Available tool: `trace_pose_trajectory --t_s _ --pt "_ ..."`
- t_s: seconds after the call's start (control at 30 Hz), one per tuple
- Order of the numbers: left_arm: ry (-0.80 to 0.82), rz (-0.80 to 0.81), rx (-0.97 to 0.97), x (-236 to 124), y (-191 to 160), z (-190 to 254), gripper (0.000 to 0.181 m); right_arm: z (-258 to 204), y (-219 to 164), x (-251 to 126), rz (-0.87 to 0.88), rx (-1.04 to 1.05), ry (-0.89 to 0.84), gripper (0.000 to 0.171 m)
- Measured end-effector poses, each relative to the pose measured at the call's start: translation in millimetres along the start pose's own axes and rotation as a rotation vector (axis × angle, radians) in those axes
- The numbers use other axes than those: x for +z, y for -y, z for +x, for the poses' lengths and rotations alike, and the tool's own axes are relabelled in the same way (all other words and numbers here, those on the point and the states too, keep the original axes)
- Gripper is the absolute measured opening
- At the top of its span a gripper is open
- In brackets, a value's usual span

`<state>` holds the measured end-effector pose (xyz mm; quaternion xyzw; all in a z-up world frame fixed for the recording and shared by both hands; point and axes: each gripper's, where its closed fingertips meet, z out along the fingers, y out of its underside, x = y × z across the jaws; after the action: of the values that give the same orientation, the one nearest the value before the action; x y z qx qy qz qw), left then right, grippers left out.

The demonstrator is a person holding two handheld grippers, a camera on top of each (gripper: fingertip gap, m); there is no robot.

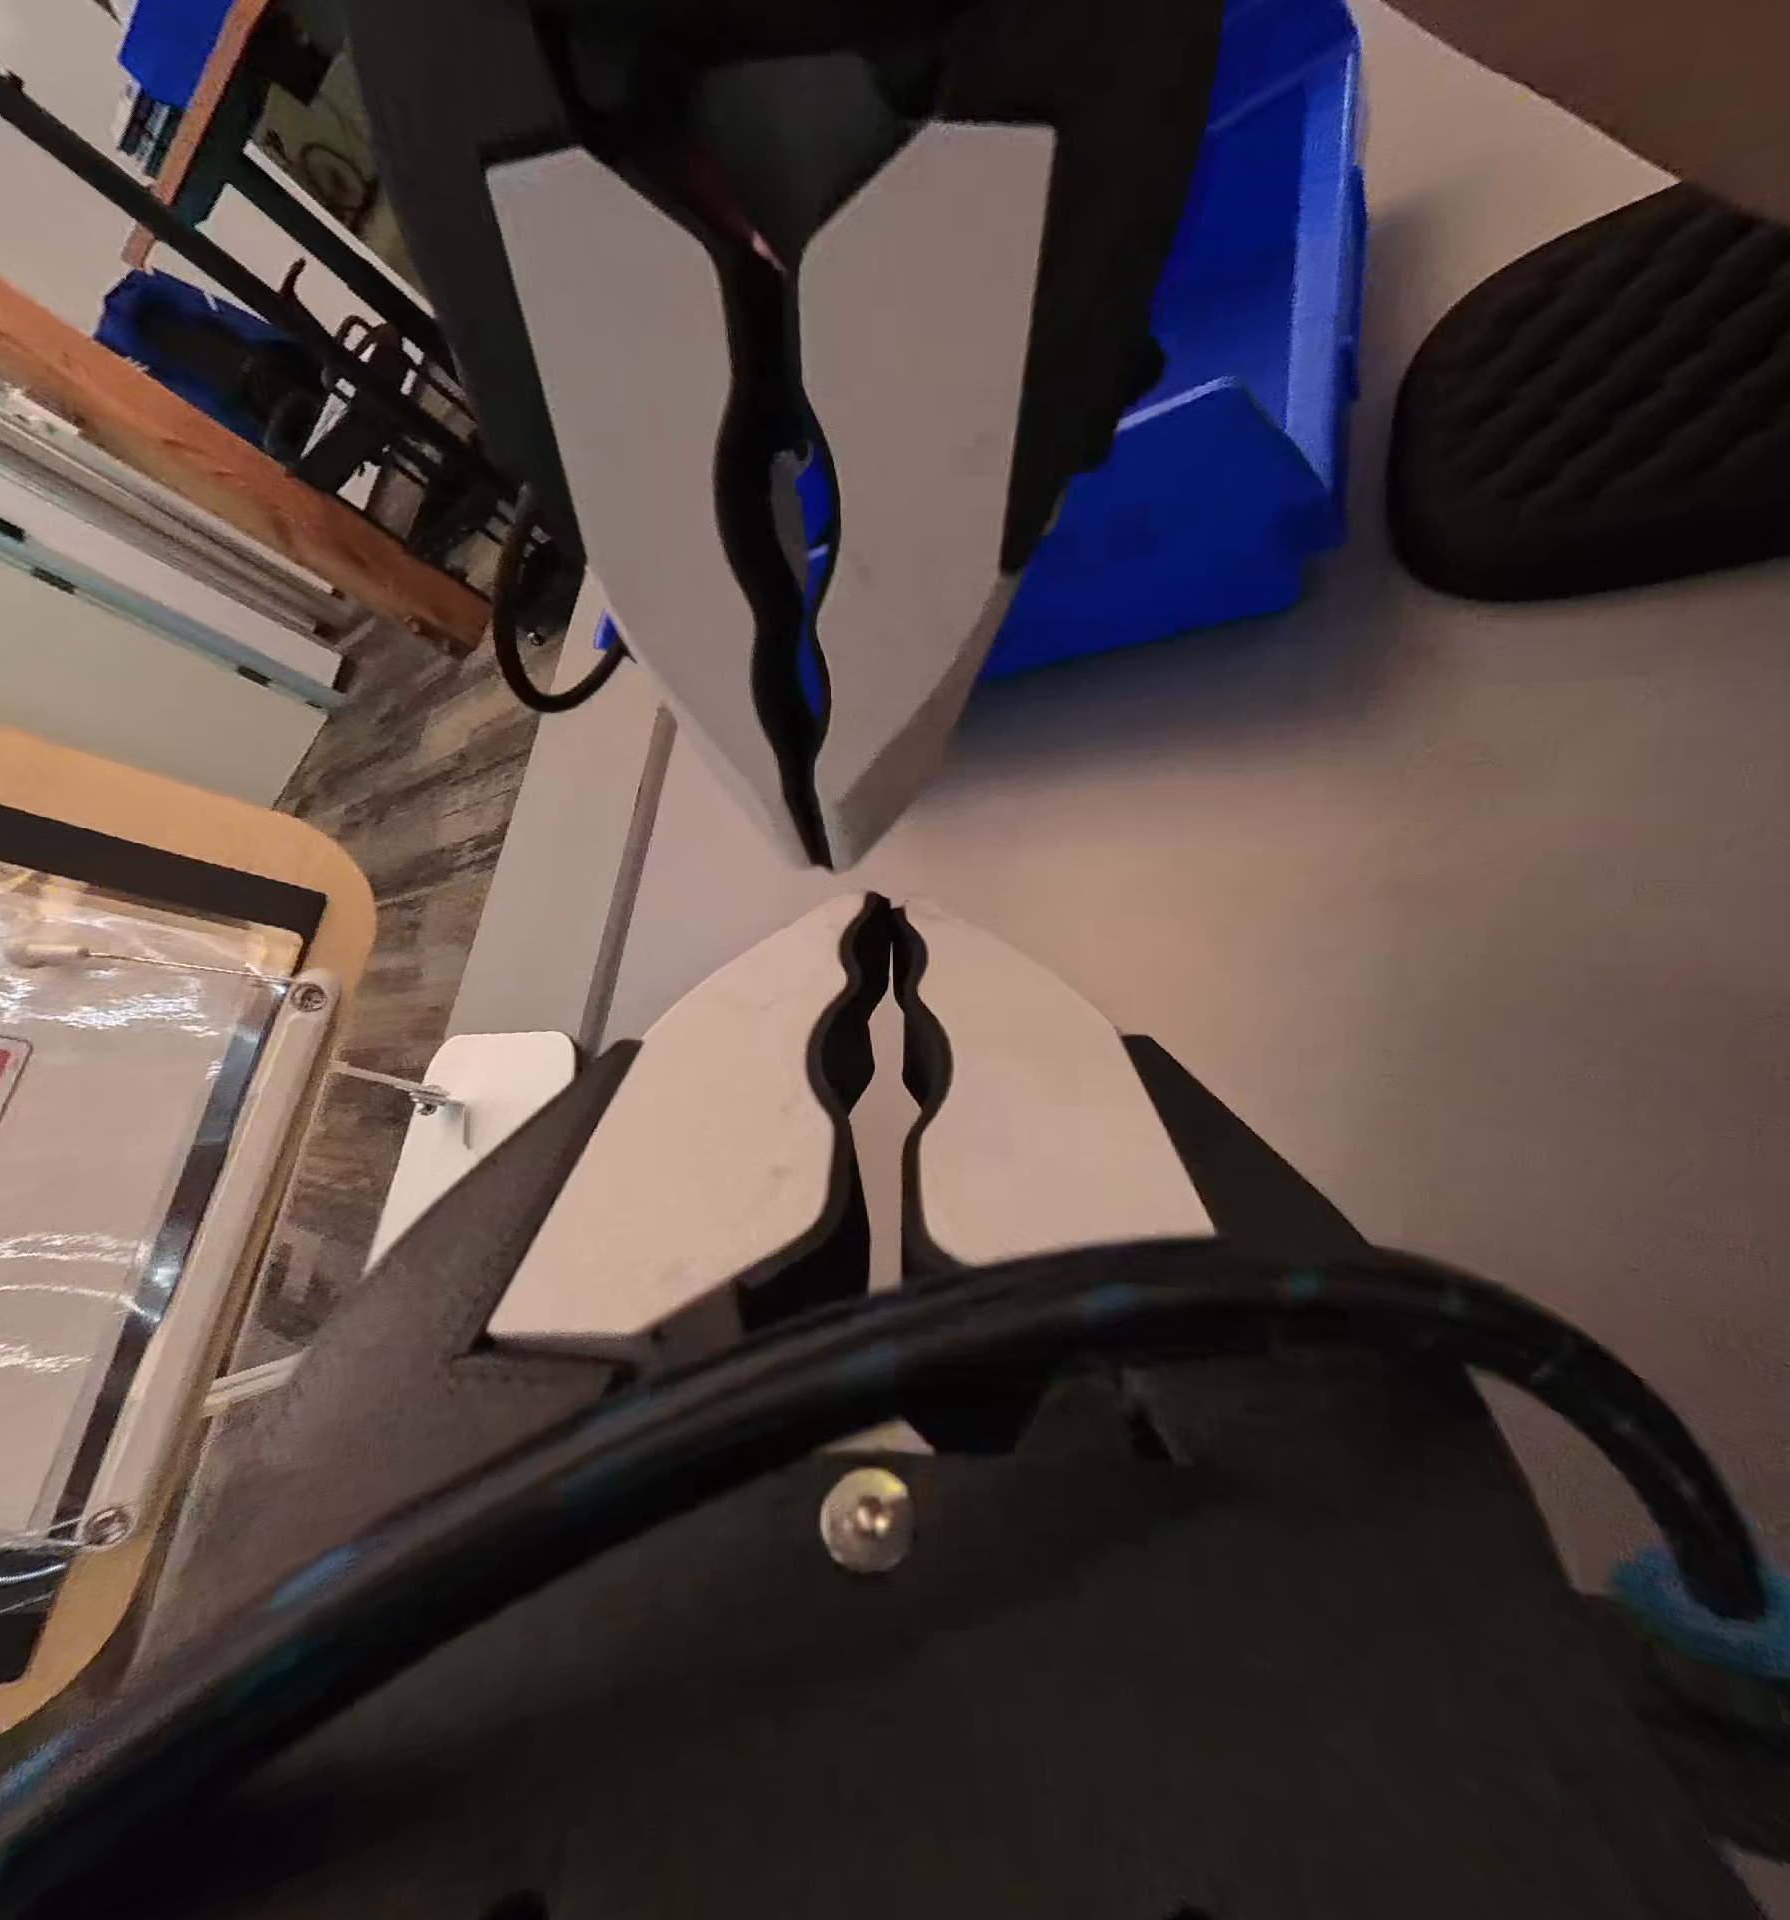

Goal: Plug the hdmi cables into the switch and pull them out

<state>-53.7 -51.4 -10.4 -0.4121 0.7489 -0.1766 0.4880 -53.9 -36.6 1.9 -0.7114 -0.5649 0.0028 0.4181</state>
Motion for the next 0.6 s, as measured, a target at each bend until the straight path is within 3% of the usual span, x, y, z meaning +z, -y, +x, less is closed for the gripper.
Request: trace_pose_trajectory --t_s 0.13,0.27,0.33,0.37,0.43,0.47,0.5,0.6 --pt "-0.016 -0.040 -0.060 2.9 -10.8 -6.0 0.000 2.2 -1.7 -14.4 0.034 0.089 0.024 0.001" --pt "-0.047 -0.032 -0.191 3.5 -19.2 -15.5 0.000 -30.5 27.8 -24.6 0.204 0.261 0.286 0.034" --pt "-0.042 0.006 -0.261 -0.5 -17.0 -23.5 0.000 -36.5 29.3 -14.5 0.150 0.326 0.340 0.058" --pt "-0.046 0.020 -0.297 -3.2 -15.7 -26.4 0.000 -35.9 28.8 -7.1 0.123 0.338 0.332 0.060" --pt "-0.011 -0.003 -0.346 -8.3 -21.5 -37.7 0.000 -34.2 40.9 8.0 0.163 0.330 0.312 0.059" --pt "0.015 -0.028 -0.343 -10.7 -27.7 -43.1 0.000 -28.1 42.5 15.3 0.165 0.340 0.273 0.044" --pt "0.027 -0.026 -0.345 -13.4 -30.0 -46.4 0.000 -22.2 40.5 22.6 0.143 0.351 0.245 0.001" --pt "0.011 0.057 -0.433 -20.7 -21.6 -52.7 0.000 -3.6 46.4 34.3 0.204 0.437 0.185 0.001"
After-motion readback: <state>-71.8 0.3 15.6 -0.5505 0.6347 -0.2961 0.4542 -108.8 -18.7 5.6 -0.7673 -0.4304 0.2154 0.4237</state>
